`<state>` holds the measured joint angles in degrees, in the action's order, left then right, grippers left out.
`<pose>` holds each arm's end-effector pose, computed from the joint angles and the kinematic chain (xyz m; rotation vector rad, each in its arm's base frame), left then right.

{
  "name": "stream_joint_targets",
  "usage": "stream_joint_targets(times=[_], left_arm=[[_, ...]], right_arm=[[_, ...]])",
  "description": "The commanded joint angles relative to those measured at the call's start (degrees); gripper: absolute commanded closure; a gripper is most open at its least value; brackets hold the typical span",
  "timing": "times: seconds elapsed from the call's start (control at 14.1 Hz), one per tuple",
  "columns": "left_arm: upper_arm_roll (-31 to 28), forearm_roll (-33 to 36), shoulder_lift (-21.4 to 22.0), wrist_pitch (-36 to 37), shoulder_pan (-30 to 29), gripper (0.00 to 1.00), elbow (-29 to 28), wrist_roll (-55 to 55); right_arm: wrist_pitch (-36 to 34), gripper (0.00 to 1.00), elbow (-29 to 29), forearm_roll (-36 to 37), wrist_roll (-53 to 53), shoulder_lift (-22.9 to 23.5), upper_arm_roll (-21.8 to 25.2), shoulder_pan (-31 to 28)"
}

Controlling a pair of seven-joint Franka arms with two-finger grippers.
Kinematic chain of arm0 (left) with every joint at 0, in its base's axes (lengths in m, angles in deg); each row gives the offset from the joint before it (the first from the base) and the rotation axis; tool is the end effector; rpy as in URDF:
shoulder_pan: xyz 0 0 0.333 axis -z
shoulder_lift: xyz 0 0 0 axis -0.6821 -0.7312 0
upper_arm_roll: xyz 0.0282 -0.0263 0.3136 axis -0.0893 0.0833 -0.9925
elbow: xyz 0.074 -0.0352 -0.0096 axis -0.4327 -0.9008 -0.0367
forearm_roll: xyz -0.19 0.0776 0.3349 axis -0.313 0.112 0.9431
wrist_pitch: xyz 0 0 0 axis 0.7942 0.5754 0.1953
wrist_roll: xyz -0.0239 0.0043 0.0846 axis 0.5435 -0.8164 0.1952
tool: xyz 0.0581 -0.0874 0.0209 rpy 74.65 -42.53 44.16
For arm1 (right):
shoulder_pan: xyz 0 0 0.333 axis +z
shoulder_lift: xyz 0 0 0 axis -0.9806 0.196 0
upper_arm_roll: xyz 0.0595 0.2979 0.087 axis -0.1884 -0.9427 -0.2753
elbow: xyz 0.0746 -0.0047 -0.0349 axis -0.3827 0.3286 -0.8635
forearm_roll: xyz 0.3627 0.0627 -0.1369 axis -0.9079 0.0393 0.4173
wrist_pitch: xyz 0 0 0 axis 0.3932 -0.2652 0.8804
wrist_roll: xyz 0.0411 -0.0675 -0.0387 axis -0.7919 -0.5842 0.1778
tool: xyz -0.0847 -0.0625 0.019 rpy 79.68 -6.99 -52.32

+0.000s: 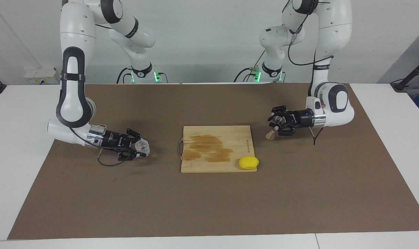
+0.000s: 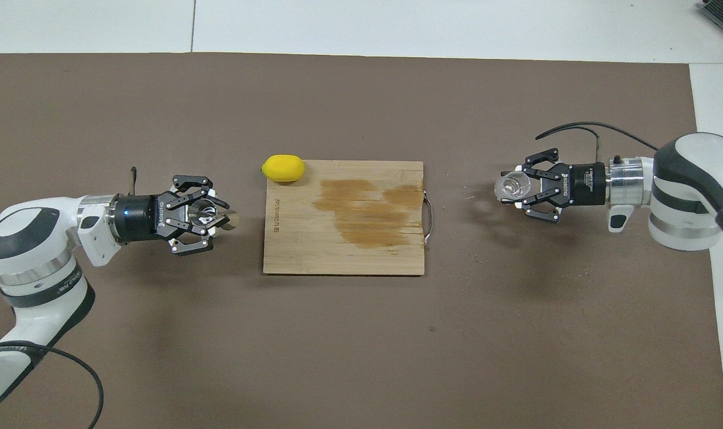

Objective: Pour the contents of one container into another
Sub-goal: 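Lift the metal cup with the left gripper and carry it onto the board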

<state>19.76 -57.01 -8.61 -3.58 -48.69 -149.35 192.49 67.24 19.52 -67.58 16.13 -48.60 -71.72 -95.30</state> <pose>0.5364 -0.0760 0.3114 1.2621 -1.1603 1.1498 0.6076 -0.0289 0.2784 -1.4734 1.6036 0.9111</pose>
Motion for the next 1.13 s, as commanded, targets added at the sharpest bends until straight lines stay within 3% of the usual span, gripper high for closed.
stream_joint_targets(times=[0.0, 0.57, 1.06], left_arm=[[-0.8, -5.2, 2.5, -4.4, 5.4, 0.97, -3.3, -0.6], [-0.8, -21.1, 3.1, -19.7, 21.9, 0.94, -2.7, -0.4], [-0.8, -31.3, 1.2, -29.5, 30.3, 0.91, 0.6, 4.2]], right_arm=[[0.0, 1.0, 0.7, -1.7, 0.3, -1.6, -0.6, -0.4], [-0.2, 1.0, 0.8, -1.7, 0.4, -2.4, -0.5, -0.6], [-0.1, 1.0, 0.8, -1.7, 0.5, -2.7, -0.5, -0.5]])
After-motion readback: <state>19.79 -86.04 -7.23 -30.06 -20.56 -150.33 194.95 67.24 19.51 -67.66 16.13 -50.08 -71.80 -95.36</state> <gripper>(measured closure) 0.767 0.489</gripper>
